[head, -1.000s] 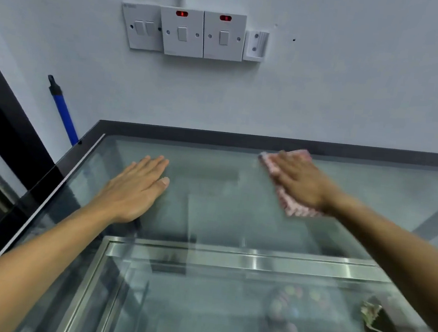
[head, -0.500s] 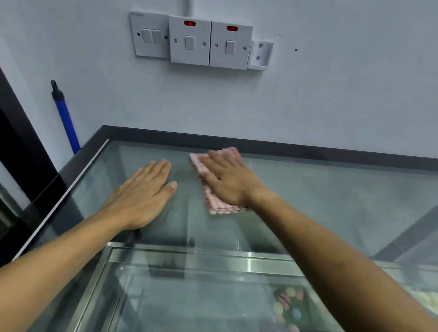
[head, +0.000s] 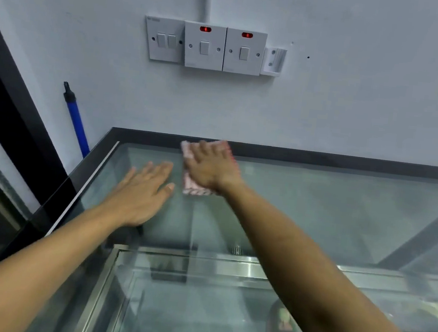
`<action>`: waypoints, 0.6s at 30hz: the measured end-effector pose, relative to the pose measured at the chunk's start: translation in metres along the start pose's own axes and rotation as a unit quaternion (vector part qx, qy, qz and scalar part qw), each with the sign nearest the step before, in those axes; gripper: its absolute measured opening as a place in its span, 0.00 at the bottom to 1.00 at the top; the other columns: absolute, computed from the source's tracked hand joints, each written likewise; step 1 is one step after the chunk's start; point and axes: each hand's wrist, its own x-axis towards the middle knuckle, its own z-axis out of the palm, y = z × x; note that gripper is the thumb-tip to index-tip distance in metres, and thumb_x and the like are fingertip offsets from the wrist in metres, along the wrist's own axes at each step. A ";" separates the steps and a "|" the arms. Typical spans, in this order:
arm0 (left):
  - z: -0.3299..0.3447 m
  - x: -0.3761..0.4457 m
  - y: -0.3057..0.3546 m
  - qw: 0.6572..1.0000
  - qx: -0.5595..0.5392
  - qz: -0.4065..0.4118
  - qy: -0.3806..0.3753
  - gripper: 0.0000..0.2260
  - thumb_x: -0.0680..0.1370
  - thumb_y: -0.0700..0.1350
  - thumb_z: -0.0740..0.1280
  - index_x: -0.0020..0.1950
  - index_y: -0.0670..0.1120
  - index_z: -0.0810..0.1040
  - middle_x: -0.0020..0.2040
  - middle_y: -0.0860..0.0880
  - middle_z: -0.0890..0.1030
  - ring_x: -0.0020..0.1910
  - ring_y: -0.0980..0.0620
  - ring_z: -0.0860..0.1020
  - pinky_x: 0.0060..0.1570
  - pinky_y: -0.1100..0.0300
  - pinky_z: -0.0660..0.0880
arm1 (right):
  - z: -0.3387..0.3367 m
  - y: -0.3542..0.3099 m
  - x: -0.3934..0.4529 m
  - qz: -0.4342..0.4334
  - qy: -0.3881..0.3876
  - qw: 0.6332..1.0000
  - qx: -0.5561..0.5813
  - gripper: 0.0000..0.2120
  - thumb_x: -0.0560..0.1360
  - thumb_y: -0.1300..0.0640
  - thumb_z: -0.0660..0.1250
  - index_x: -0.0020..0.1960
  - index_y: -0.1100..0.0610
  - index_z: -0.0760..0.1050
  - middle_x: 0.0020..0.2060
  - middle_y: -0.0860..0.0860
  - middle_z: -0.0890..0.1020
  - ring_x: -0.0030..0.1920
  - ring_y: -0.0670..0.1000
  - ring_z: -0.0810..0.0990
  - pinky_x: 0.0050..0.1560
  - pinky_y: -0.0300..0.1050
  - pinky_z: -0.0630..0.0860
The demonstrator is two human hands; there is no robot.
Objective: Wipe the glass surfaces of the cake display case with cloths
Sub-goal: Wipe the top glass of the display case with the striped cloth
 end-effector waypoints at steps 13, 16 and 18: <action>-0.018 0.011 -0.081 1.000 0.020 -0.008 -0.003 0.27 0.86 0.61 0.41 0.84 0.58 0.41 0.84 0.57 0.39 0.83 0.53 0.39 0.82 0.50 0.40 | -0.021 0.132 -0.035 0.122 0.009 0.992 -0.018 0.38 0.77 0.32 0.36 0.84 0.44 0.47 0.84 0.48 0.50 0.84 0.55 0.47 0.82 0.56 0.39; -0.018 0.011 -0.080 1.000 0.015 -0.003 -0.003 0.27 0.86 0.61 0.42 0.85 0.58 0.42 0.84 0.57 0.40 0.83 0.54 0.39 0.82 0.51 0.40 | -0.012 0.063 0.012 0.132 0.023 0.991 0.004 0.31 0.83 0.39 0.43 0.84 0.47 0.50 0.84 0.51 0.51 0.83 0.59 0.49 0.81 0.58 0.40; -0.020 0.011 -0.083 1.000 -0.009 0.002 0.000 0.27 0.87 0.60 0.43 0.85 0.55 0.43 0.84 0.57 0.41 0.83 0.55 0.40 0.81 0.54 0.39 | -0.005 -0.008 0.016 0.039 0.015 0.999 -0.011 0.29 0.85 0.42 0.42 0.84 0.47 0.49 0.84 0.53 0.54 0.83 0.59 0.52 0.81 0.60 0.43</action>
